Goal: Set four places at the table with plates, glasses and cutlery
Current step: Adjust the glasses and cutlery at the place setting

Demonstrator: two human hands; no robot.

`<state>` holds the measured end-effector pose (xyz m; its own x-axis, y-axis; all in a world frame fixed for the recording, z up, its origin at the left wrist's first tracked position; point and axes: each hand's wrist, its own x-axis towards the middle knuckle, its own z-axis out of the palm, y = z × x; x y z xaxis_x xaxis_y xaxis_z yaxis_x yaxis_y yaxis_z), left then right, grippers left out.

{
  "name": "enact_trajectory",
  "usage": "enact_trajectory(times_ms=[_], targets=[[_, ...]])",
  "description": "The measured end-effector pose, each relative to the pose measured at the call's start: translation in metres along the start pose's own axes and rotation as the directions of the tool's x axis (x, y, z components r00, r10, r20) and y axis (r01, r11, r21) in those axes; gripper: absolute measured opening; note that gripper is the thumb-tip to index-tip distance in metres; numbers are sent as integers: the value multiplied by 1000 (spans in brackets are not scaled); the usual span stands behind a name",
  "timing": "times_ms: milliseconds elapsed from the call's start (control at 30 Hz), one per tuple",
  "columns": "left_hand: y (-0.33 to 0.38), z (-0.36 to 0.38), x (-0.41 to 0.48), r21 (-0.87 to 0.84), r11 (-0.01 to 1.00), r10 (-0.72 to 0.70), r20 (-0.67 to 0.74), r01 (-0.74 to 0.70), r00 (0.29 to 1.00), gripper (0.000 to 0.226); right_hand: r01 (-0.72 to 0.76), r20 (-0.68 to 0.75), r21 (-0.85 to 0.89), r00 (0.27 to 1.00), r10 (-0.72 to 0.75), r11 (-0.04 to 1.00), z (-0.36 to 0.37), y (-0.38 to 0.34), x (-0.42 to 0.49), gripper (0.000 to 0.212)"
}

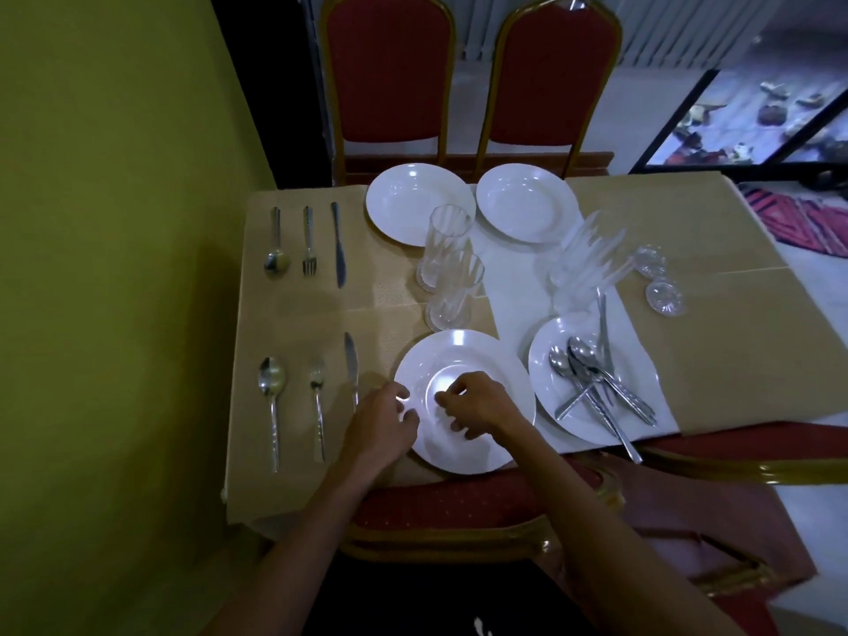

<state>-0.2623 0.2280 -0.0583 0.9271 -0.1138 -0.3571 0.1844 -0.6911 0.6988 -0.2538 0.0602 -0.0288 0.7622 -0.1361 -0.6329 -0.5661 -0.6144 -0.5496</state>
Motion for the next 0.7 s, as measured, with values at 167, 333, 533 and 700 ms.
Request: enact_trajectory(times_ms=[167,333,533,700], targets=[[26,28,1,9,1000,10,-23,-10,1000,27,0,-3,45,1000,0,999,-36,33,-3,21],[79,76,2,-9,1000,8,-42,-8,999,26,35,12,56,999,-36,998,-90,75,-3,22],[146,140,8,-8,998,58,-14,-58,998,26,71,-19,76,997,-69,995,-161,126,4,27],[187,176,19,-8,997,70,-27,-71,997,23,64,-114,64,992,-56,996,-208,168,12,23]])
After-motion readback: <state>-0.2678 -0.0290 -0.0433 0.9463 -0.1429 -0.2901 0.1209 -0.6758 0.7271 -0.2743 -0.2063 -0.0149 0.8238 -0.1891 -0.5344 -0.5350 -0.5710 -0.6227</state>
